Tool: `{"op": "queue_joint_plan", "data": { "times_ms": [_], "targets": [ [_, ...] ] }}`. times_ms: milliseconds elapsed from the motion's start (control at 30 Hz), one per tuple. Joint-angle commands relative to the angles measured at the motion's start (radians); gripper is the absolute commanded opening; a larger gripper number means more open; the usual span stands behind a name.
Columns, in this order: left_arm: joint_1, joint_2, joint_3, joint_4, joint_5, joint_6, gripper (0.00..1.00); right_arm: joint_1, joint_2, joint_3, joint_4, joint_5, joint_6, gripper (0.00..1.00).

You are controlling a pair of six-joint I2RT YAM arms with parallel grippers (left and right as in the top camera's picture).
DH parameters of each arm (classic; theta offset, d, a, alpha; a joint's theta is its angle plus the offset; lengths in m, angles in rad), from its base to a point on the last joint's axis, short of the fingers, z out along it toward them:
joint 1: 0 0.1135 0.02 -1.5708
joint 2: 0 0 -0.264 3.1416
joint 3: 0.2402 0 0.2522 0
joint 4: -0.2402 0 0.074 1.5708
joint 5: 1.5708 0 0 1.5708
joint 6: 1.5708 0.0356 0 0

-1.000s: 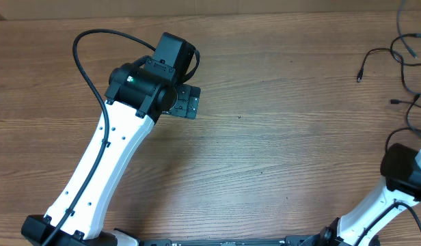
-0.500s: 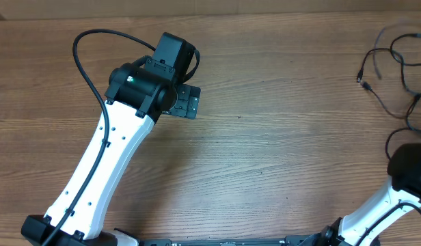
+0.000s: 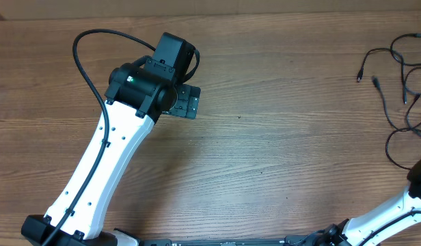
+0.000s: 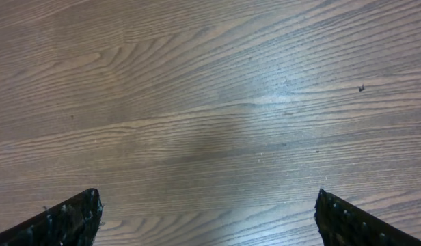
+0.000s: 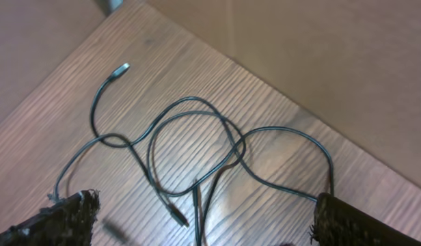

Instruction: Untangle cables

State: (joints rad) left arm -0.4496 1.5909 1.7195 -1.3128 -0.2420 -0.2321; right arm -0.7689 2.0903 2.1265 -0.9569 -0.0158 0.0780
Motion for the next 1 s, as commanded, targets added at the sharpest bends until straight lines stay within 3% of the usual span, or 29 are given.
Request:
{"op": "queue_joint_plan", "data": {
  "times_ms": [0, 500, 600, 700, 967],
  "targets": [
    [0.004, 0.004, 0.01, 0.002, 0.004, 0.008, 1.0, -0.008, -0.006, -0.006, 0.01, -0.121, 0.001, 1.0],
    [0.004, 0.004, 0.01, 0.002, 0.004, 0.008, 0.99, 0.055, -0.044, 0.016, 0.01, -0.246, -0.013, 1.0],
    [0.004, 0.004, 0.01, 0.002, 0.004, 0.008, 0.99, 0.097, -0.069, 0.016, 0.01, -0.401, -0.113, 1.0],
    [0.004, 0.004, 0.01, 0.002, 0.004, 0.008, 1.0, 0.144, -0.07, 0.015, -0.018, -0.454, -0.114, 1.0],
    [0.004, 0.004, 0.01, 0.002, 0.004, 0.008, 1.0, 0.192, -0.068, -0.076, -0.09, -0.253, -0.166, 1.0]
  ]
}}
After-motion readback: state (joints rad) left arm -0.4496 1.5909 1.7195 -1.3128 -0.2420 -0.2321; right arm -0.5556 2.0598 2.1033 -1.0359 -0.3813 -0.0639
